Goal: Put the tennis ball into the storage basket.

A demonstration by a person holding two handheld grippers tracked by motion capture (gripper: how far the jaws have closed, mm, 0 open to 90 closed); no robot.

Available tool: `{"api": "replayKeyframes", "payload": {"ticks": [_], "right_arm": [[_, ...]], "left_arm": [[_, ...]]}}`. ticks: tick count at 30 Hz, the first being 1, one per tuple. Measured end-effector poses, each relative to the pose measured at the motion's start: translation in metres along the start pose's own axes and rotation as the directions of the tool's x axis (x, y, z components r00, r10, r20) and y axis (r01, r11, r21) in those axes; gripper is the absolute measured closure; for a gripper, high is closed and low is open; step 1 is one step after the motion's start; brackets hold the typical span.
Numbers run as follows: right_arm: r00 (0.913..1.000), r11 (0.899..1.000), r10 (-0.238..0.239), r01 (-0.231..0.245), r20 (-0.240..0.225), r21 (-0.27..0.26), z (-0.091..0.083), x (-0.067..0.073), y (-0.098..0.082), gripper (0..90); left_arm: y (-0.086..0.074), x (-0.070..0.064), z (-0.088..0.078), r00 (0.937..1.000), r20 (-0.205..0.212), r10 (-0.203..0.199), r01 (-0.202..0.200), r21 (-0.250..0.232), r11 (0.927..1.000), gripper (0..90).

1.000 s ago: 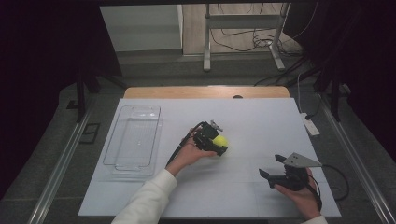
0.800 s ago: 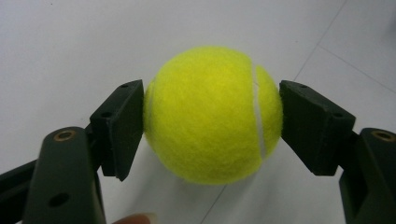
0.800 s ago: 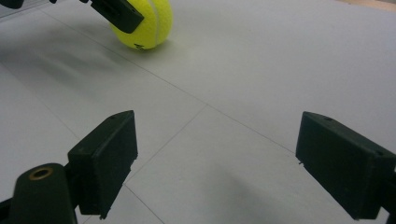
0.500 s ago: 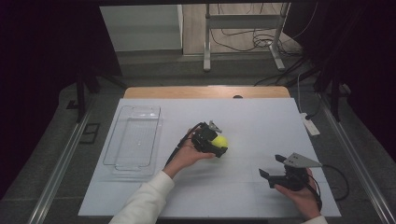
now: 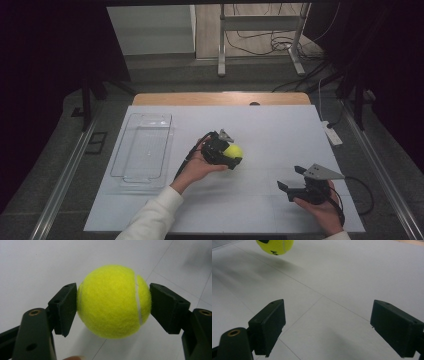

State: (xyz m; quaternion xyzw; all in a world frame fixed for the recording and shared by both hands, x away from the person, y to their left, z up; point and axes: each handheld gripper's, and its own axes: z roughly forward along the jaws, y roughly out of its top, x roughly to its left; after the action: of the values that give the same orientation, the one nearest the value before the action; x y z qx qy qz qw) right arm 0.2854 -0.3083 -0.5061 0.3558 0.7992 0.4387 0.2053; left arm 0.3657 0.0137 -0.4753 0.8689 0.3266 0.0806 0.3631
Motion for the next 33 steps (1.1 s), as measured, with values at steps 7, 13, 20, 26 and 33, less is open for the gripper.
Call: {"api": "replayKeyframes", "payload": {"ticks": [7, 13, 20, 26, 33], "right_arm": [[1.0000, 1.000, 0.000, 0.000, 0.000, 0.000, 0.000, 0.000, 0.000, 13.4], [1.0000, 1.000, 0.000, 0.000, 0.000, 0.000, 0.000, 0.000, 0.000, 13.4], [1.0000, 1.000, 0.001, -0.001, 0.000, -0.001, 0.000, 0.000, 0.000, 13.4], [1.0000, 1.000, 0.000, 0.000, 0.000, 0.001, 0.000, 0.000, 0.000, 13.4], [1.0000, 1.000, 0.001, -0.001, 0.001, 0.001, 0.000, 0.000, 0.000, 13.4]], "left_arm": [[-0.002, 0.000, -0.008, 1.0000, -0.001, -0.003, 0.003, -0.020, 0.9998, 26.7], [-0.004, -0.002, -0.016, 1.0000, -0.009, 0.004, -0.004, -0.044, 0.9990, 26.7], [-0.007, -0.003, -0.022, 0.9999, -0.012, 0.008, -0.008, -0.067, 0.9977, 26.7], [-0.010, -0.003, -0.028, 1.0000, -0.009, 0.002, -0.003, -0.083, 0.9965, 26.7], [-0.014, -0.003, -0.035, 0.9999, -0.007, 0.012, -0.013, -0.099, 0.9950, 26.6]]}}
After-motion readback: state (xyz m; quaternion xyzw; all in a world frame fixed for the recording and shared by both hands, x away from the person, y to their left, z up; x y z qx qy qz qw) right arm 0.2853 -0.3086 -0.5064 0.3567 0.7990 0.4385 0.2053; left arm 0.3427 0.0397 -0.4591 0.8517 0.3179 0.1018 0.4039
